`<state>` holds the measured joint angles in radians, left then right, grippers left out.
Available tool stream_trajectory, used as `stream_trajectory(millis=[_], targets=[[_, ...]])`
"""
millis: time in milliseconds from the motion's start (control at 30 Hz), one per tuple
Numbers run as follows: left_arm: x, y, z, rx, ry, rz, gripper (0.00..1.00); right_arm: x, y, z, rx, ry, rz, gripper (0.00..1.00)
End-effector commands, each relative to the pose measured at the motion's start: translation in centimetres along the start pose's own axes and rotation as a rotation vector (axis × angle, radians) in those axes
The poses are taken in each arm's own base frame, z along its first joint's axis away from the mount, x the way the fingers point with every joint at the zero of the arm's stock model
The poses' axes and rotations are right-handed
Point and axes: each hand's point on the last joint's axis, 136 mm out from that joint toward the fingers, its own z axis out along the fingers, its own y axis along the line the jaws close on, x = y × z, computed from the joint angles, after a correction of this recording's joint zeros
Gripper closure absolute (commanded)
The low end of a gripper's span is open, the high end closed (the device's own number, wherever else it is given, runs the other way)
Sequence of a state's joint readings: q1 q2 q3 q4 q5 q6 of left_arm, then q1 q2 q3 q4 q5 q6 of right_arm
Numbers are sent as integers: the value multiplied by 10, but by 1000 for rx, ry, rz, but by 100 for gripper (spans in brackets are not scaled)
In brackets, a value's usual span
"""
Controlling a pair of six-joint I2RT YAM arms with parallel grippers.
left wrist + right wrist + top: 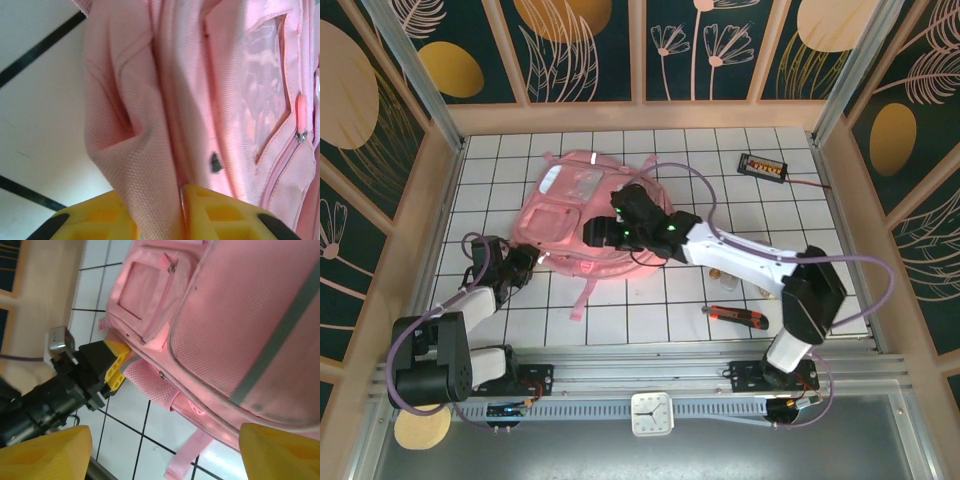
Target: Pack books, pencil case, and school supplies into a backpack
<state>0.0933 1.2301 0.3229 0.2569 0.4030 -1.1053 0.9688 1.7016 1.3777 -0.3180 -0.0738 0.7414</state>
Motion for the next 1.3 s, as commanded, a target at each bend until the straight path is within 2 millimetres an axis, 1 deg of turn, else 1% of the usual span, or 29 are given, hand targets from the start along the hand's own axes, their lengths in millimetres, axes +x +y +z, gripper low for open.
stream_trajectory(millis=[0,33,67,100,167,200,233,300,333,367,433,533,667,800,833,900,967,1033,1133,1200,1267], targets=[[15,-24,-6,96,76,33,75,13,-4,16,136,55,-23,24],[20,-27,-6,103,93,43,77,17,2,22,150,79,-47,24],[27,-27,-5,102,112,54,75,22,7,28,168,107,-62,24],[32,-25,-5,91,122,61,64,27,8,34,189,135,-72,24],[38,-15,-9,72,114,64,31,40,5,47,243,194,-80,24],[40,-10,-11,65,109,59,27,45,2,51,260,213,-80,24],[42,-3,-12,55,106,53,27,50,0,56,275,228,-74,26],[47,7,-13,45,112,43,28,56,-5,64,292,241,-55,26],[48,12,-14,37,108,41,30,60,-8,68,303,249,-43,28],[49,17,-14,29,101,40,34,63,-11,73,326,259,-28,31],[50,27,-15,9,88,19,40,69,-16,77,374,270,-17,32],[52,37,-15,17,71,-16,40,72,-15,81,396,257,-1,31],[51,36,-9,34,73,-12,40,71,-15,83,392,236,33,31],[44,25,-2,55,71,4,42,68,-11,83,376,213,52,31],[42,22,0,58,69,8,47,67,-10,84,371,206,59,32],[39,19,6,61,69,17,61,65,-7,86,363,206,82,34],[38,16,12,70,83,26,85,63,-7,87,368,201,110,35],[38,10,17,93,103,33,100,58,-6,86,363,192,139,36],[36,-6,13,144,96,56,100,47,-2,82,334,175,183,36],[33,-20,6,178,81,91,100,39,1,80,321,168,200,35],[30,-37,-5,223,61,132,100,35,0,79,332,169,202,35]])
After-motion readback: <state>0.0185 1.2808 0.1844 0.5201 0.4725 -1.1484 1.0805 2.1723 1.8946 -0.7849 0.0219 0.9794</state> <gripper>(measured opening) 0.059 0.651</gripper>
